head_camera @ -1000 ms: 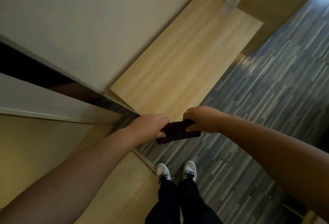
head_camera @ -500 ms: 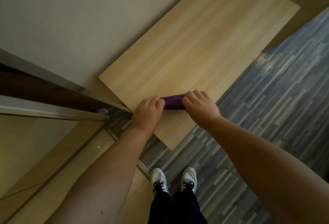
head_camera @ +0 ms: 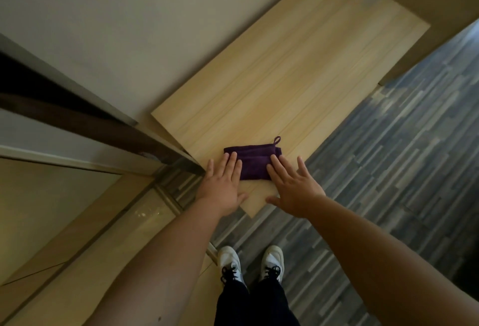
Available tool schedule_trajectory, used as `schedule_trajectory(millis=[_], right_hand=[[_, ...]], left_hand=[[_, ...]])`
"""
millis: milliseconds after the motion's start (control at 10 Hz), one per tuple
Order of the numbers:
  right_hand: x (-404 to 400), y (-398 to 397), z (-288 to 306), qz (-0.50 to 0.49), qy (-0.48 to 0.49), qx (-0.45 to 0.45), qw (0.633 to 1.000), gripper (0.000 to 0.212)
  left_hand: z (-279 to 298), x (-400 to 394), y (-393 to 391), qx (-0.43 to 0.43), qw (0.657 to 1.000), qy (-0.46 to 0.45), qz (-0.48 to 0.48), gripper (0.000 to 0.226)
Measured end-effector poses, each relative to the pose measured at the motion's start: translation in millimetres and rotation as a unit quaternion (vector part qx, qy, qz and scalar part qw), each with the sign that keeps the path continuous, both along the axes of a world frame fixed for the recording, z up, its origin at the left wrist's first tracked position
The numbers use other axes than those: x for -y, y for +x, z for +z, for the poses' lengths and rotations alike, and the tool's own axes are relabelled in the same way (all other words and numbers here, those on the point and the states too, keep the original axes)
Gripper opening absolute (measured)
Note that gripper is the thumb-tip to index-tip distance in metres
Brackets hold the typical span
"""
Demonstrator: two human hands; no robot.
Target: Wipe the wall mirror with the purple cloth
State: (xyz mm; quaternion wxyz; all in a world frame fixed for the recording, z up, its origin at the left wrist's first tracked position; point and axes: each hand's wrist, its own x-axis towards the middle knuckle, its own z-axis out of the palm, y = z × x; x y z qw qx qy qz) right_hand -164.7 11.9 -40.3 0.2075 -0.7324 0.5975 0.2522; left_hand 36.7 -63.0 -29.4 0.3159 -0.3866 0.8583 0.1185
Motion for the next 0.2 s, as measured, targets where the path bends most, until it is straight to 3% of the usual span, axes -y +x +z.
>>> schedule_trajectory(millis=[200], right_hand=[[18.0,8.0,52.8,-0.027,0.047,0.054,0.997,0.074]], left_hand=[[52.1,-11.5,-0.6,-0.103,0.987,0.025,0.117,0.072]])
